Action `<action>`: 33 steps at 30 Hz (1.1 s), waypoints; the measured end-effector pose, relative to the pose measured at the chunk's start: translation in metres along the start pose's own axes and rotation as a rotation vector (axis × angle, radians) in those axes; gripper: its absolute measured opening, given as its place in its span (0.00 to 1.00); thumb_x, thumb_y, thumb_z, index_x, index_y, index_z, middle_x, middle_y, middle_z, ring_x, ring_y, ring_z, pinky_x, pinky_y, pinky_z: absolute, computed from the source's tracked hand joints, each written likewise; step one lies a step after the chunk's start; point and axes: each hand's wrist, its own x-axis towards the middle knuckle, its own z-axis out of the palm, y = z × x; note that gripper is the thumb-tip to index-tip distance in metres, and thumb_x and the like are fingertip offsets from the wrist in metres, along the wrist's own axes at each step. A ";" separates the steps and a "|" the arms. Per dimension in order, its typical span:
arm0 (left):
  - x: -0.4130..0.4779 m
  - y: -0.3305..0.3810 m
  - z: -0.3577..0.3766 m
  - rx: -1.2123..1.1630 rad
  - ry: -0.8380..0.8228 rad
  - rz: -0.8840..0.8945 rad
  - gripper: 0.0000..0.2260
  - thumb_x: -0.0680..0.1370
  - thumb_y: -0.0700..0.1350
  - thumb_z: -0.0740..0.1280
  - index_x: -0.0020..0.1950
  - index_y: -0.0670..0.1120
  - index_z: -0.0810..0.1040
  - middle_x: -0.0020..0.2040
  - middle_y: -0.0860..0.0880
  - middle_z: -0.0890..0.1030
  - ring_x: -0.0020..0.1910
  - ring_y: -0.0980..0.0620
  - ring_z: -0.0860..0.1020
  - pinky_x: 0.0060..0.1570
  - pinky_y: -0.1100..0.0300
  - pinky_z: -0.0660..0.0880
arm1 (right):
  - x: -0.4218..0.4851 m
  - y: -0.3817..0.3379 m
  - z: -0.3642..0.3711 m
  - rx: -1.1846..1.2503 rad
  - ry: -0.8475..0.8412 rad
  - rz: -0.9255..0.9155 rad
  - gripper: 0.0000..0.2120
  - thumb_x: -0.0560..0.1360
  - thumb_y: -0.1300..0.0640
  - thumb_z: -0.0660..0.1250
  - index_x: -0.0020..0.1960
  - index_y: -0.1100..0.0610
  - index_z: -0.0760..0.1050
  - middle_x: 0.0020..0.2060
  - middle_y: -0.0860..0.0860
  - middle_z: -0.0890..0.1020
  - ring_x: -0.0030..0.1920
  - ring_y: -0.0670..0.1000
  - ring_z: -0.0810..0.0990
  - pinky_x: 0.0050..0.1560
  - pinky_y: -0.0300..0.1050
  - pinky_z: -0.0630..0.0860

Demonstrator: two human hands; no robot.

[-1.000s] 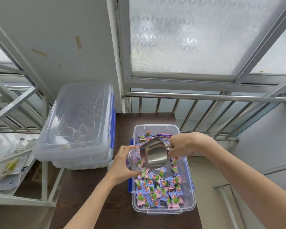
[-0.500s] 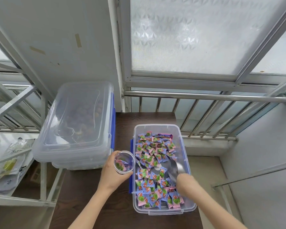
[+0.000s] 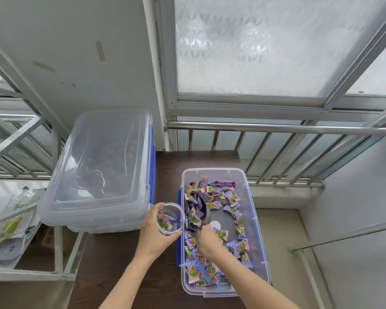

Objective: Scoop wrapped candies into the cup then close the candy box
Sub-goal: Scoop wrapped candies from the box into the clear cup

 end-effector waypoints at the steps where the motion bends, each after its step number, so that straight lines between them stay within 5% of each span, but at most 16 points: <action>1: 0.001 0.000 0.000 -0.003 0.001 -0.001 0.35 0.62 0.49 0.81 0.65 0.52 0.69 0.60 0.54 0.76 0.59 0.57 0.75 0.55 0.66 0.71 | 0.004 -0.001 -0.001 0.055 -0.031 0.010 0.06 0.77 0.65 0.55 0.53 0.63 0.68 0.31 0.50 0.67 0.29 0.47 0.65 0.28 0.49 0.66; 4: 0.002 -0.001 0.000 -0.016 -0.005 -0.010 0.35 0.62 0.48 0.81 0.65 0.52 0.69 0.60 0.54 0.75 0.60 0.57 0.74 0.53 0.70 0.70 | 0.015 0.009 -0.014 0.328 -0.127 0.016 0.10 0.78 0.60 0.56 0.37 0.57 0.63 0.27 0.51 0.64 0.24 0.49 0.61 0.26 0.44 0.61; 10: 0.001 -0.004 0.000 -0.043 -0.020 -0.017 0.36 0.62 0.49 0.81 0.65 0.53 0.68 0.61 0.54 0.75 0.61 0.57 0.74 0.58 0.60 0.75 | 0.013 0.033 -0.012 0.681 -0.129 0.087 0.12 0.77 0.56 0.60 0.37 0.55 0.62 0.24 0.48 0.60 0.21 0.46 0.56 0.21 0.36 0.53; 21: 0.004 0.004 -0.008 -0.017 -0.083 0.026 0.36 0.63 0.50 0.80 0.66 0.54 0.68 0.62 0.56 0.74 0.62 0.57 0.74 0.60 0.59 0.75 | -0.013 0.064 -0.021 0.569 0.166 -0.090 0.21 0.74 0.55 0.66 0.30 0.53 0.56 0.23 0.46 0.59 0.26 0.47 0.57 0.30 0.43 0.56; 28: 0.008 0.021 -0.014 0.047 -0.126 0.073 0.33 0.62 0.50 0.81 0.62 0.58 0.67 0.55 0.67 0.70 0.55 0.66 0.72 0.50 0.74 0.67 | -0.057 0.069 -0.080 0.383 0.134 -0.277 0.21 0.71 0.50 0.67 0.29 0.52 0.57 0.24 0.46 0.59 0.27 0.47 0.58 0.30 0.42 0.58; 33: 0.008 0.023 -0.015 0.071 -0.171 0.087 0.36 0.61 0.51 0.81 0.65 0.56 0.68 0.59 0.59 0.73 0.57 0.59 0.74 0.56 0.67 0.71 | -0.078 0.057 -0.117 0.137 -0.012 -0.316 0.14 0.69 0.51 0.64 0.29 0.53 0.64 0.25 0.49 0.65 0.27 0.48 0.62 0.30 0.43 0.60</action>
